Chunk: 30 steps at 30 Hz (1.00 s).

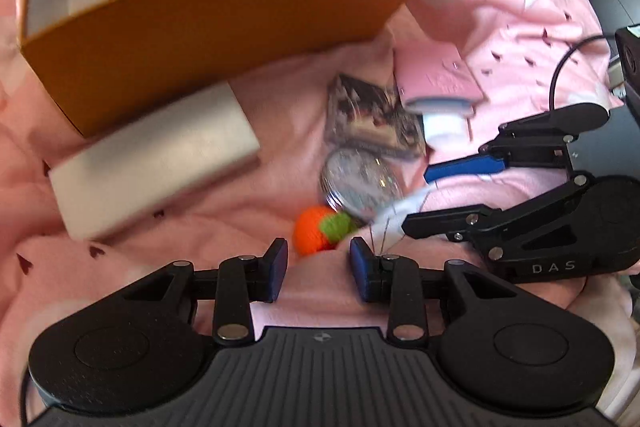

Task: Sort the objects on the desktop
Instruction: 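Move left tool to crocheted carrot while right tool moves to glitter mirror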

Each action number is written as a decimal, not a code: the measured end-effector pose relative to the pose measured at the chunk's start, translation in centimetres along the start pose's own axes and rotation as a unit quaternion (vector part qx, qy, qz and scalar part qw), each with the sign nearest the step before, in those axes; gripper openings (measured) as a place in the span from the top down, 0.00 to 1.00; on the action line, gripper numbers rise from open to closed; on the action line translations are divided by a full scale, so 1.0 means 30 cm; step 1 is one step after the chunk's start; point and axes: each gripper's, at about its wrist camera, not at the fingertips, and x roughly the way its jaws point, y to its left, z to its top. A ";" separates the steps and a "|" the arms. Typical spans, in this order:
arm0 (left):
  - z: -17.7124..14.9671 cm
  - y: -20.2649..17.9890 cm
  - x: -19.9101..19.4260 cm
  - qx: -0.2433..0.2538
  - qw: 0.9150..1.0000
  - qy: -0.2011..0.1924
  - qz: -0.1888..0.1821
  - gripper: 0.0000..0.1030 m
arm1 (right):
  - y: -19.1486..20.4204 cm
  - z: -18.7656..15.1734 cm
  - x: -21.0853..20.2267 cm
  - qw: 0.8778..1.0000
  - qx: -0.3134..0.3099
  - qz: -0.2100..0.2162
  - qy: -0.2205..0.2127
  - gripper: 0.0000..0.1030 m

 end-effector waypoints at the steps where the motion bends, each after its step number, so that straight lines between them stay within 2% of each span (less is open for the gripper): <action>1: -0.010 -0.006 0.009 0.001 1.000 0.006 -0.001 0.63 | 0.003 -0.012 0.002 1.000 0.002 0.002 0.003 0.53; 7: -0.056 -0.056 0.035 0.018 0.998 0.049 -0.021 0.63 | 0.037 -0.073 -0.007 0.999 -0.012 0.022 0.035 0.54; 10: -0.056 -0.072 0.031 0.026 0.998 0.048 -0.017 0.63 | 0.042 -0.082 -0.012 0.999 -0.014 0.023 0.037 0.54; 13: -0.020 -0.045 0.027 0.012 0.999 0.047 -0.017 0.63 | 0.032 -0.074 -0.007 0.999 -0.009 0.026 0.036 0.54; 17: 0.050 0.001 0.018 -0.020 1.000 0.014 -0.005 0.62 | 0.031 -0.070 -0.015 0.999 -0.008 0.025 0.029 0.54; 18: 0.062 -0.002 0.027 -0.015 1.000 0.012 0.004 0.60 | 0.030 -0.069 -0.017 0.999 -0.007 0.025 0.028 0.54; 20: 0.083 -0.016 0.068 0.012 0.999 0.028 0.021 0.48 | 0.024 -0.065 -0.020 0.999 -0.004 0.026 0.027 0.54; 24: 0.076 -0.057 0.140 0.068 0.995 0.051 0.055 0.46 | 0.017 -0.054 -0.021 0.999 -0.001 0.028 0.024 0.54; 27: 0.071 -0.068 0.167 0.082 0.994 0.053 0.056 0.45 | 0.011 -0.050 -0.020 0.999 -0.001 0.029 0.024 0.54; 30: 0.067 -0.058 0.186 0.075 0.995 0.053 0.047 0.45 | 0.006 -0.041 -0.019 0.999 -0.001 0.028 0.024 0.55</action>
